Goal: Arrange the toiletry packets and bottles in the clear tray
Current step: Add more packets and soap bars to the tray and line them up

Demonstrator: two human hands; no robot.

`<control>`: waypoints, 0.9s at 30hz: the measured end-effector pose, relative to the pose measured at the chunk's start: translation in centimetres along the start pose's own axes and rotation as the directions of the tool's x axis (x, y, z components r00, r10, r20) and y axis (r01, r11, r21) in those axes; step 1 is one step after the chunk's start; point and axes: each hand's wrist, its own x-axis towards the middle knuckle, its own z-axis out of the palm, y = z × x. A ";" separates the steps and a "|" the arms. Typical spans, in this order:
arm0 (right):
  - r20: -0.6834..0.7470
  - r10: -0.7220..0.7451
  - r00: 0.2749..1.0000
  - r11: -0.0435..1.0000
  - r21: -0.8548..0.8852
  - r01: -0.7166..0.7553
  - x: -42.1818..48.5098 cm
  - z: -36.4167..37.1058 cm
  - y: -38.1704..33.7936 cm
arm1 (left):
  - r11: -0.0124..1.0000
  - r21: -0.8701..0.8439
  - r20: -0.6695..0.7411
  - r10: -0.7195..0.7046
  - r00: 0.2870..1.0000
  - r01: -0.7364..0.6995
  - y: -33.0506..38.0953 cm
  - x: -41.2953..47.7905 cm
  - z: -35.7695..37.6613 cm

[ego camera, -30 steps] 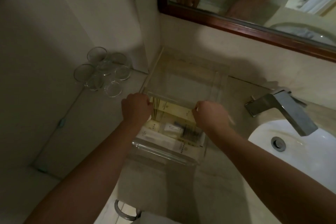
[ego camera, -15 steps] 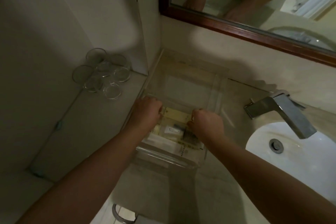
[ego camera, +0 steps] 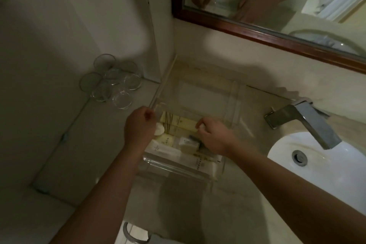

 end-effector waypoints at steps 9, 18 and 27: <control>0.183 -0.173 0.968 0.966 -0.162 0.203 2.7 4.6 -4.0 | 0.991 0.117 0.071 0.064 0.995 -0.072 -3.0 -1.6 -0.5; -0.010 -0.219 0.976 0.936 -0.285 0.207 3.9 6.7 -4.8 | 0.924 0.307 0.174 0.182 0.968 -0.230 -2.7 -1.0 0.2; -0.082 -0.212 0.974 0.954 -0.235 0.188 3.8 7.6 -5.4 | 0.935 0.288 0.180 0.160 0.971 -0.207 -2.8 -0.9 0.3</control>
